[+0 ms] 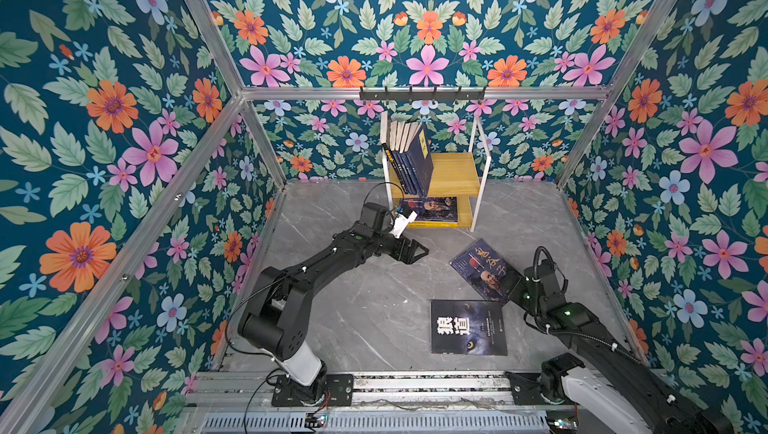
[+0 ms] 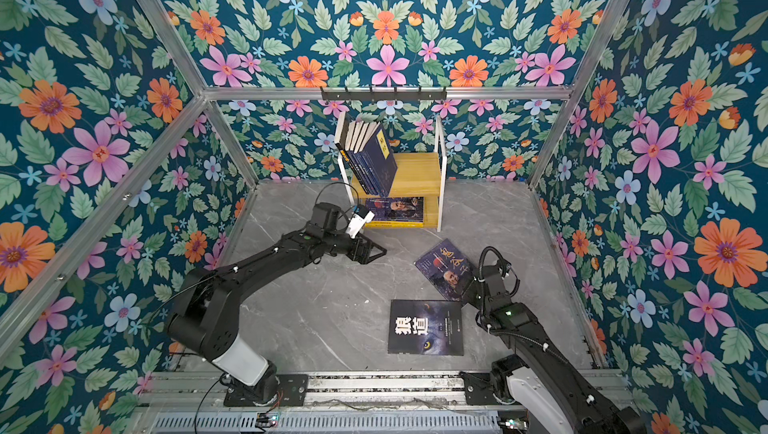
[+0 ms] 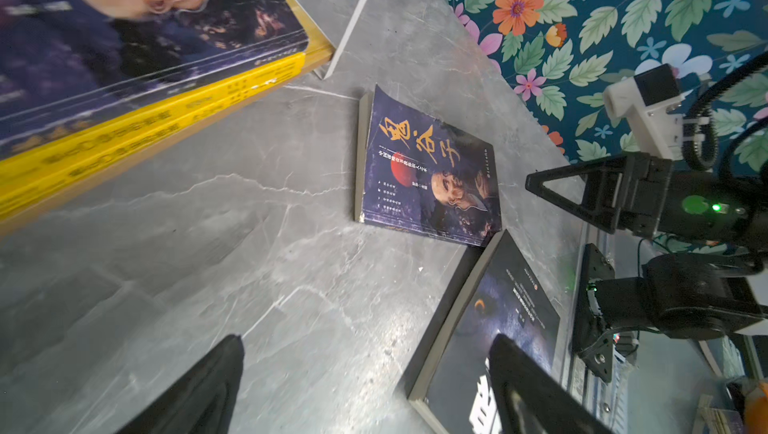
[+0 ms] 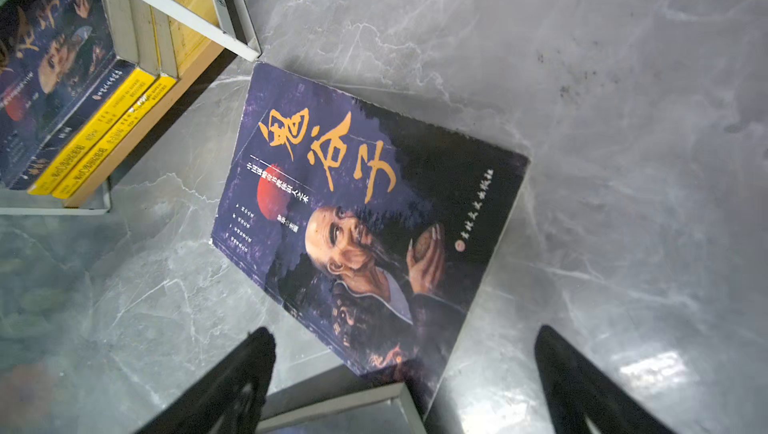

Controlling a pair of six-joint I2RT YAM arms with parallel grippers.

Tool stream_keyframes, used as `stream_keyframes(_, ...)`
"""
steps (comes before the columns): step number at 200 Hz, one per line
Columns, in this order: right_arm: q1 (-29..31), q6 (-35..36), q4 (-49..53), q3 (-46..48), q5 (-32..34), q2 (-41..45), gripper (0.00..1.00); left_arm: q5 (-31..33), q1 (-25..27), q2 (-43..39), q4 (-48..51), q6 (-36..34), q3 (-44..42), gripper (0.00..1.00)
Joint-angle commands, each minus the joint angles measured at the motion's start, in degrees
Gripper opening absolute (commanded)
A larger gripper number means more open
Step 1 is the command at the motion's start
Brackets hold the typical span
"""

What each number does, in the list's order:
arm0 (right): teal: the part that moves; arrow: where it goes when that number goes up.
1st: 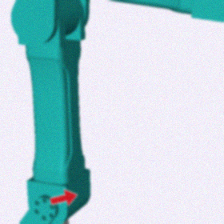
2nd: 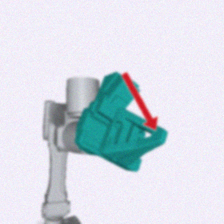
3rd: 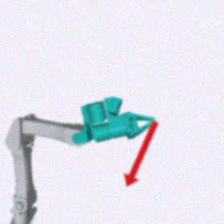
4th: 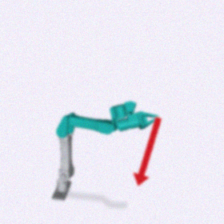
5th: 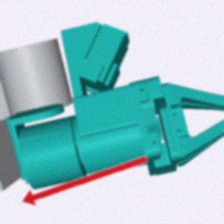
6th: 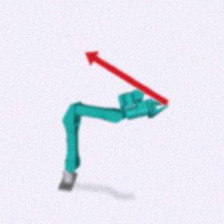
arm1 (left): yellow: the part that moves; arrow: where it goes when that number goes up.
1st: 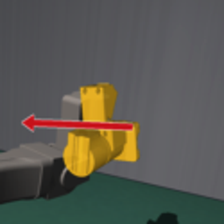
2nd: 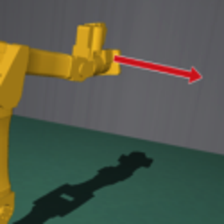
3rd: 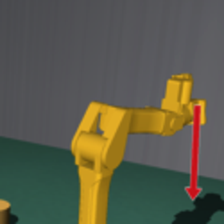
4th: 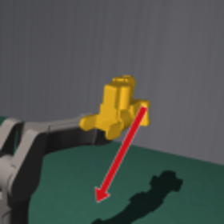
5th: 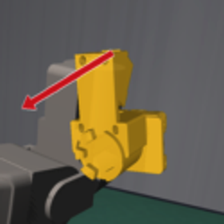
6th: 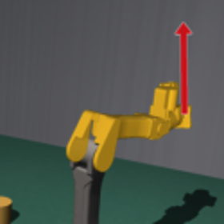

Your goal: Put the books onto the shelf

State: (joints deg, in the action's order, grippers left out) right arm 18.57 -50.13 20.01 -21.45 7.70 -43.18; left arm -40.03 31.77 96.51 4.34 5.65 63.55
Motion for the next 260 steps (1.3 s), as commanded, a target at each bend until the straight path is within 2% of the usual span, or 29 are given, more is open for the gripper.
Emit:
stream_keyframes(1,0.0,-6.9,2.1,1.8,-1.3,3.7,0.95,1.9,3.5,3.5,-2.4,2.4,2.8,0.94)
stream_keyframes(44,0.1,-11.2,2.1,4.7,-2.1,7.7,0.95,3.1,8.1,10.8,-6.2,12.8,5.8,0.94)
stream_keyframes(79,0.0,-12.3,0.0,5.0,-3.4,5.6,0.94,6.2,10.8,14.3,-6.3,15.9,8.2,0.95)
stream_keyframes(142,0.1,-14.9,-5.0,7.4,-4.7,2.5,0.91,8.0,11.7,19.7,-5.6,19.1,12.0,0.94)
stream_keyframes(194,0.0,-17.0,-7.0,9.5,-3.5,2.9,0.85,7.7,12.2,24.6,-4.3,20.7,15.7,0.87)
stream_keyframes(260,-1.9,-16.9,-11.9,9.8,-3.5,-1.9,0.82,6.1,12.2,29.8,-3.0,21.5,19.9,0.69)
